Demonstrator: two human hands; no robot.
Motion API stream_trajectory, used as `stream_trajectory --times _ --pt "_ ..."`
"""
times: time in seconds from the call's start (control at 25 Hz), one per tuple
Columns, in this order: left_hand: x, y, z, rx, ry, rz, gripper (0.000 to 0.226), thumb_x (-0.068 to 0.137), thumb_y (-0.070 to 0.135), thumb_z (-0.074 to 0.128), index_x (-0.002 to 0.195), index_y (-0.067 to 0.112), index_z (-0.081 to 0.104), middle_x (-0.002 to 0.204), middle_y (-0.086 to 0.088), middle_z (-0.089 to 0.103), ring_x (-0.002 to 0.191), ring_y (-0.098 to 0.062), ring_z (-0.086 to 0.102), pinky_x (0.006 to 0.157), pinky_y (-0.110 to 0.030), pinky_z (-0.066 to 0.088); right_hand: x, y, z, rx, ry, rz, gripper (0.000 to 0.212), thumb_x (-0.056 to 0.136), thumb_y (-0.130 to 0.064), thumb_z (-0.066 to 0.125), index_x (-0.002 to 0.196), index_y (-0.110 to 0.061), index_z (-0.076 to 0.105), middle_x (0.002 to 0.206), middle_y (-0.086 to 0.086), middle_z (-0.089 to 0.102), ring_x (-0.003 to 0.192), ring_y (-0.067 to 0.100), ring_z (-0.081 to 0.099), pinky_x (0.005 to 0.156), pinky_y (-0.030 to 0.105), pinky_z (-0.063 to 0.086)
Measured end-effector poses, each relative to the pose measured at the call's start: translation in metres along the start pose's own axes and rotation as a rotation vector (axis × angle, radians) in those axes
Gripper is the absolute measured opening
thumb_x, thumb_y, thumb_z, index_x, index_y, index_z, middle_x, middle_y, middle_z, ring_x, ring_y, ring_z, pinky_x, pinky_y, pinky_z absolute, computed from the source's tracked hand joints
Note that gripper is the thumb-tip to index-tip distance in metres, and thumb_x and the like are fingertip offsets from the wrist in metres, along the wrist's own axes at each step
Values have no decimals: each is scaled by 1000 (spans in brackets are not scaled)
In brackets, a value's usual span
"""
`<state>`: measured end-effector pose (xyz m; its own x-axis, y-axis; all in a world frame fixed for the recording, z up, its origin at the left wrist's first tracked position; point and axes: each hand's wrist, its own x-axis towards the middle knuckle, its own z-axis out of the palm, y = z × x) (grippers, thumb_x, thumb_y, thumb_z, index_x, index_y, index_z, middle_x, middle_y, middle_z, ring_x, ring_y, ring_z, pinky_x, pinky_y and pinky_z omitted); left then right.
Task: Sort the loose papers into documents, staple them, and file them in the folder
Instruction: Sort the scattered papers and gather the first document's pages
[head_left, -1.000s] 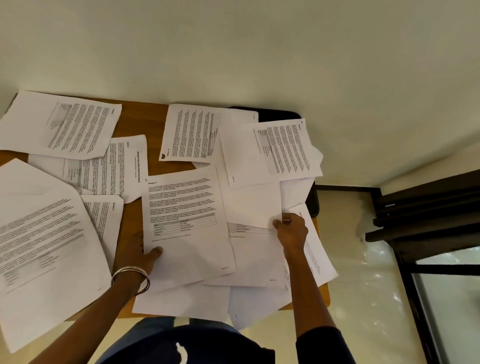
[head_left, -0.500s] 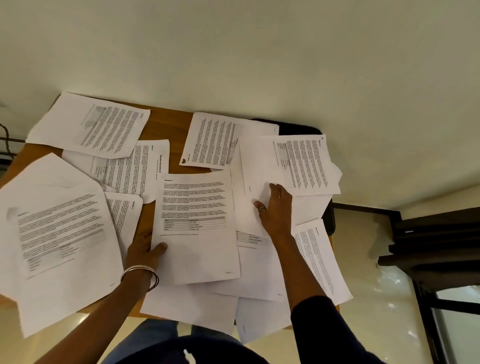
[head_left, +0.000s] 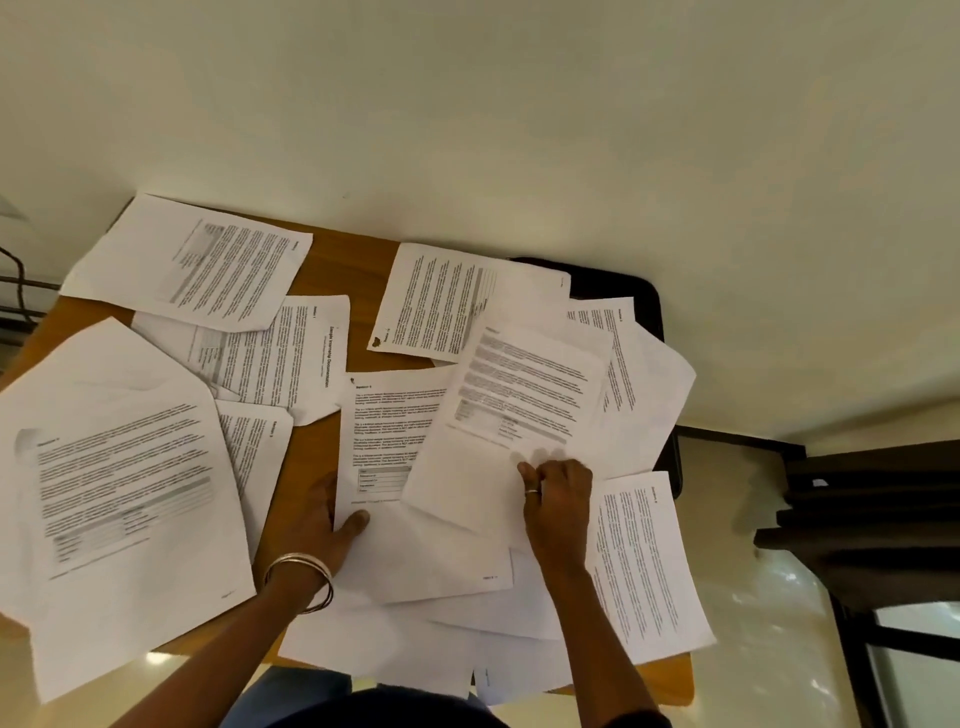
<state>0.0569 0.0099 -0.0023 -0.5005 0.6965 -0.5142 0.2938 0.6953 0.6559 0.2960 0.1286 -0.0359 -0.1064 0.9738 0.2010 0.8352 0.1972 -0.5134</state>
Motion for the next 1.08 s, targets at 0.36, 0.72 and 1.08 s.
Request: stream_trajectory --times 0.36,0.72,1.08 --pt "13 2 -3 119 9 -3 61 85 31 63 138 16 36 126 -11 58 105 -34 59 92 -47 49 -1 13 11 -159 -202 128 62 95 -54 31 144 -16 40 153 17 29 140 35 26 113 49 28" --pt "22 0 -6 136 9 8 58 82 33 67 132 18 41 119 -8 63 95 -30 62 87 -47 52 12 -5 3 -87 -162 320 74 87 -46 61 147 -14 31 147 19 35 132 36 34 104 51 36" --pt "22 7 -8 69 37 40 72 80 24 70 141 16 34 136 -7 49 115 -32 53 99 -44 43 58 -3 -14 296 -247 776 69 65 -2 84 122 -16 48 121 11 61 107 29 56 101 51 40"
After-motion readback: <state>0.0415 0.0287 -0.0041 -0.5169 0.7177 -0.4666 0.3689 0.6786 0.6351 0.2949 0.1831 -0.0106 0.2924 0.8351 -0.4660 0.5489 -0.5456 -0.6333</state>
